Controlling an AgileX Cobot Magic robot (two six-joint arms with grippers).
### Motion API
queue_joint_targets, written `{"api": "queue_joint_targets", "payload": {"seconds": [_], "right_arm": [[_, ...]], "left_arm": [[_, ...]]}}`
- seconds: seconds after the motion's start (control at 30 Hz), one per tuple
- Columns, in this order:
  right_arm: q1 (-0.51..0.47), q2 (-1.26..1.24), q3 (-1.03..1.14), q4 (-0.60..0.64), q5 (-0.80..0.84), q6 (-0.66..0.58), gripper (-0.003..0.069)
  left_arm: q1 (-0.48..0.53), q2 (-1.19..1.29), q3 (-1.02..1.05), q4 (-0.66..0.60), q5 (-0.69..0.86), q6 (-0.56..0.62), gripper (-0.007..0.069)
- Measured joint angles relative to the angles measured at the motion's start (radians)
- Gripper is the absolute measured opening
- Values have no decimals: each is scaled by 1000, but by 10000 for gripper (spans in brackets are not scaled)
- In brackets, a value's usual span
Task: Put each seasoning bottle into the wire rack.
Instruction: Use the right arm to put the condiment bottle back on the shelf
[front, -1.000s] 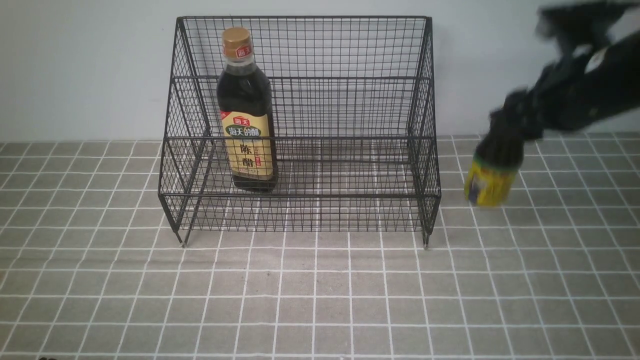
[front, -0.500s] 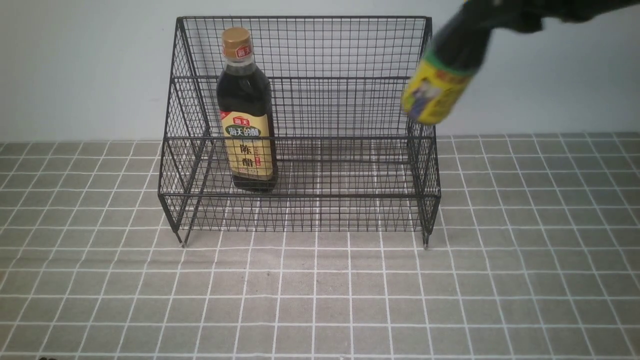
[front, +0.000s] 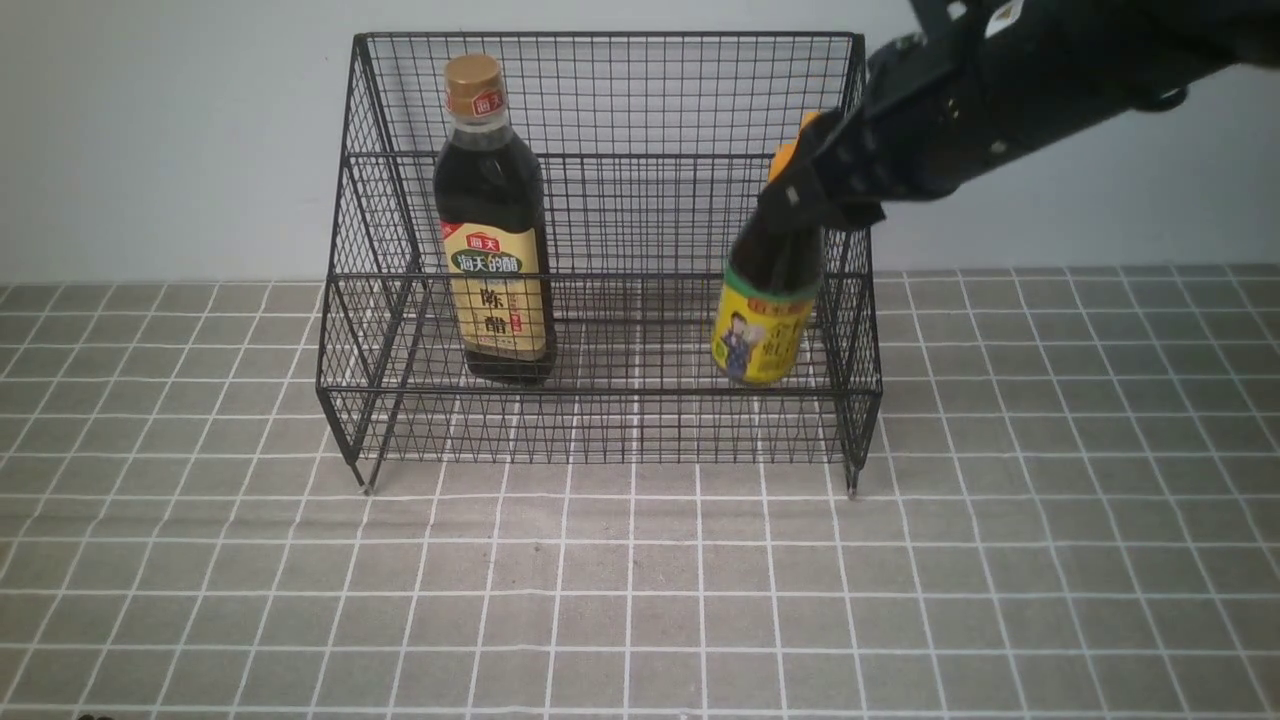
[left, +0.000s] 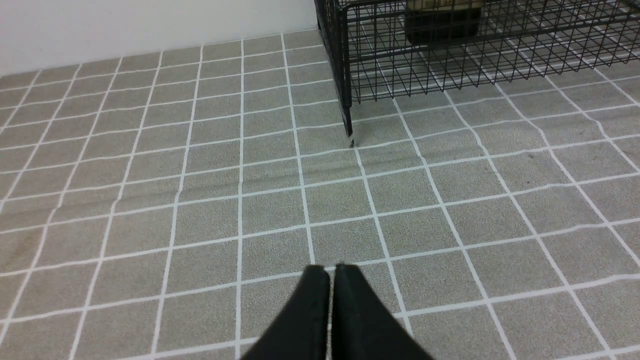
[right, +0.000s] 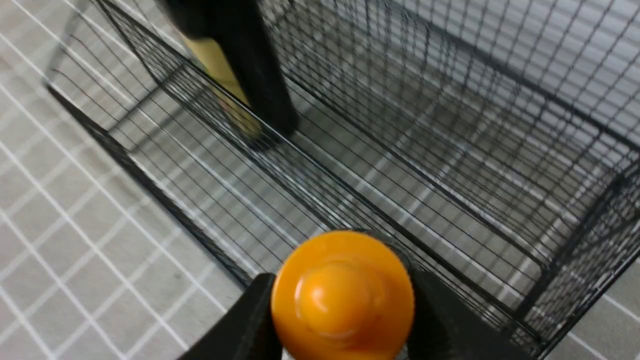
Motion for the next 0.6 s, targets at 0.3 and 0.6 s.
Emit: {"api": "queue_joint_targets", "payload": {"seconds": [0.3,0.6], "right_arm": [[0,94,0,-32,0,100,300],[0,113,-5,-108,8,213,359]], "left_arm": [[0,0,0,0,0,0,-7],[0,0,0,0,0,0,-7]]}}
